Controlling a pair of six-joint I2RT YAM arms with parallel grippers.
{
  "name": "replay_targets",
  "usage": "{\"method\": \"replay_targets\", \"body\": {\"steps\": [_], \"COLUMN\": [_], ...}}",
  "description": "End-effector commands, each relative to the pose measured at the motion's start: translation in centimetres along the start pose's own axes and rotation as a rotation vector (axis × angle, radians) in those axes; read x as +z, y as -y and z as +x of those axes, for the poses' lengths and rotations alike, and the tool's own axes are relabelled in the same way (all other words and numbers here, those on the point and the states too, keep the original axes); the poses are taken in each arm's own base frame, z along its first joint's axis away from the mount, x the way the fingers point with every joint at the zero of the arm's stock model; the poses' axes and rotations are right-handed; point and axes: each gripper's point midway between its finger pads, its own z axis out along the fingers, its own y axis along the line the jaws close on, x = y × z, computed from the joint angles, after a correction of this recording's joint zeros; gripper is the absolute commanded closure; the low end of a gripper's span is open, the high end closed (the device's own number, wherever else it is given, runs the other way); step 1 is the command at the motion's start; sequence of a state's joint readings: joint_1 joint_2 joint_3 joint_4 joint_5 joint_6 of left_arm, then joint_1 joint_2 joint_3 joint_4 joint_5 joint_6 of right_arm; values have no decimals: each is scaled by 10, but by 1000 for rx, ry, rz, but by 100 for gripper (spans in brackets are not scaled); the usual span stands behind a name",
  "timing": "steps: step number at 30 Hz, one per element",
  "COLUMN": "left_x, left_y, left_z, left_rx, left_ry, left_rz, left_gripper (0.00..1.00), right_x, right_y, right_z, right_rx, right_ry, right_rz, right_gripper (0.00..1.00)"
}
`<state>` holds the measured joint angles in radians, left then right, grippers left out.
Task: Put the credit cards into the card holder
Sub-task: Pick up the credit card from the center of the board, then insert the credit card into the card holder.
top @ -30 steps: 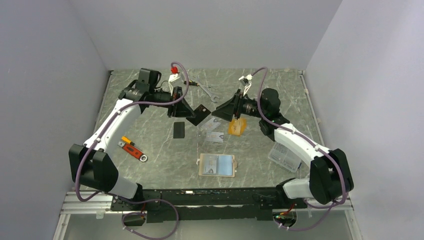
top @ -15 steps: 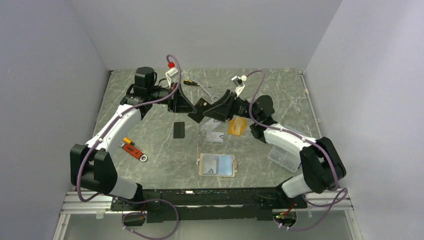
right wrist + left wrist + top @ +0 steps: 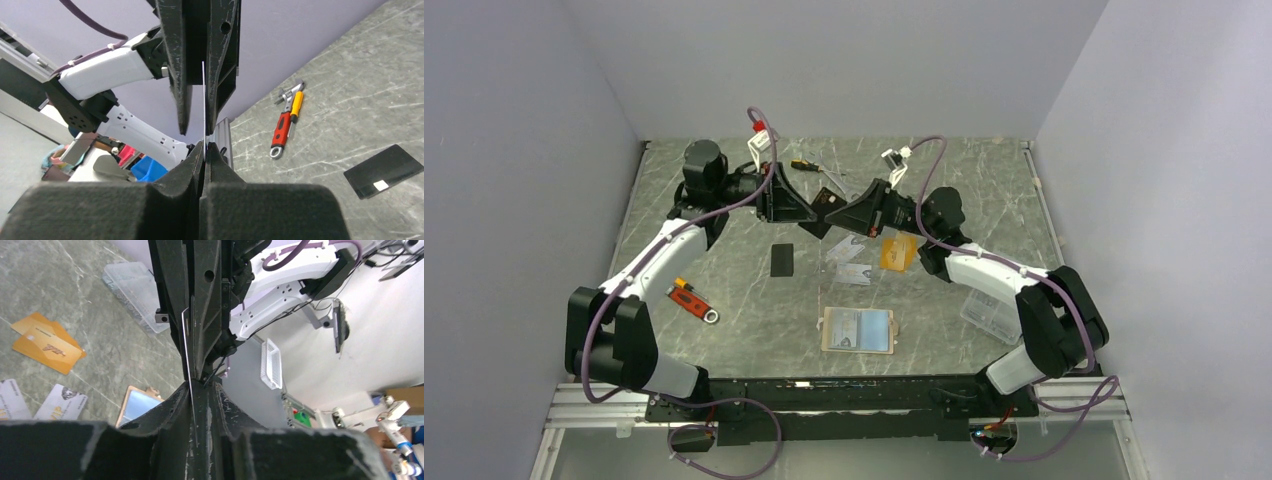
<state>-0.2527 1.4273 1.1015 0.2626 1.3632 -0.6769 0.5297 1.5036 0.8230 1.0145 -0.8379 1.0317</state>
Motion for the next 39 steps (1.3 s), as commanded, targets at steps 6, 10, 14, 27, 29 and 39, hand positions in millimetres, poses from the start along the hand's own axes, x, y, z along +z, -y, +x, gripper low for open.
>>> {"method": "replay_targets", "body": {"steps": [6, 10, 14, 27, 29, 39], "left_x": [-3, -3, -3, -6, -6, -5], "left_y": [53, 53, 55, 65, 67, 53], "left_z": [-14, -14, -13, -9, -11, -6], "left_rx": [130, 134, 140, 170, 180, 166], "left_ry": [15, 15, 10, -20, -23, -36], "left_rz": [117, 119, 119, 135, 139, 118], "left_gripper": [57, 59, 60, 84, 86, 91], "right_x": [18, 23, 23, -33, -43, -82], "right_y": [13, 13, 21, 44, 50, 53], "right_z": [4, 12, 18, -32, -32, -23], "right_rx": [-68, -83, -63, -107, -105, -92], "right_ry": [-83, -130, -173, -2, 2, -4], "right_rz": [100, 97, 114, 314, 346, 452], "right_gripper": [100, 100, 100, 100, 100, 100]}}
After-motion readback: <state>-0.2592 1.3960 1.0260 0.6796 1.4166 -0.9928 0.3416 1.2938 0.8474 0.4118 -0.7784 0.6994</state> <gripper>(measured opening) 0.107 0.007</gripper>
